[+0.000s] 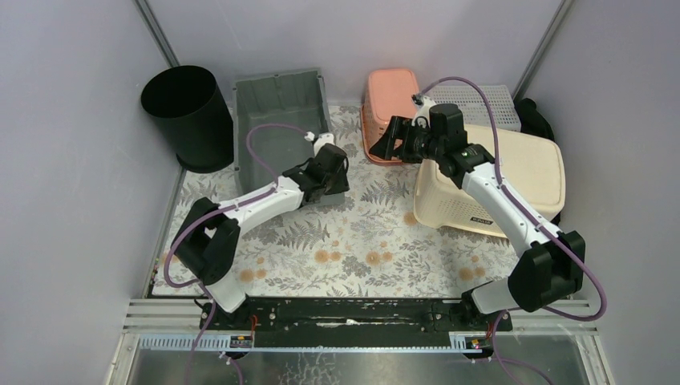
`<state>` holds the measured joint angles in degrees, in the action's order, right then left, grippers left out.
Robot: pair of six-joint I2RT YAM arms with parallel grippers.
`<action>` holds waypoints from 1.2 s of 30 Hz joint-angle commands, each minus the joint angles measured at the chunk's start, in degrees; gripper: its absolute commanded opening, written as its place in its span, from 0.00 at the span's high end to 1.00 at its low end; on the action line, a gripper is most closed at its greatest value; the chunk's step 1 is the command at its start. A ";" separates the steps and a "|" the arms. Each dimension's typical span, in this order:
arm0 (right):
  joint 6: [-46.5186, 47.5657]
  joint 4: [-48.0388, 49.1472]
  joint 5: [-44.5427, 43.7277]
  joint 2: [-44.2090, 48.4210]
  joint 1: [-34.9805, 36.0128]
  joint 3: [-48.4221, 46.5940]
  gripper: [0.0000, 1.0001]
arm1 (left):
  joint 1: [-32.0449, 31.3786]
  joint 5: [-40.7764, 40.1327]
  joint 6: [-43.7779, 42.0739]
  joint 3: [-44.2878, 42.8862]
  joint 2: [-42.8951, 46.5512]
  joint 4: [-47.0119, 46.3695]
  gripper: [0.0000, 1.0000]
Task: Turn the large container upside down
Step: Move the container to the center of the board.
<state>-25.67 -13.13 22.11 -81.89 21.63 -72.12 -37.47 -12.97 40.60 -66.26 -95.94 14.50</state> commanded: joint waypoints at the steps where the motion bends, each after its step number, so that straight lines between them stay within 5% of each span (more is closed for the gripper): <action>1: 1.45 -0.20 0.40 2.89 0.09 -0.17 0.14 | -3.70 2.13 2.55 1.12 0.01 -3.73 0.59; 20: 2.90 -1.75 -0.31 2.30 0.13 -0.57 0.13 | -14.77 5.95 7.09 8.85 3.59 -6.70 0.52; 27: 3.80 -3.98 0.72 -2.62 1.02 -3.53 0.20 | -16.23 2.25 6.25 9.72 17.89 -1.63 0.28; 36: 7.64 -11.91 -11.64 -10.09 9.57 -13.60 0.25 | -16.15 -4.86 4.55 6.89 28.05 7.23 0.00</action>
<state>-20.62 -22.37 16.60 -90.26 27.94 -79.61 -53.32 -12.71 46.37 -57.82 -69.45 15.79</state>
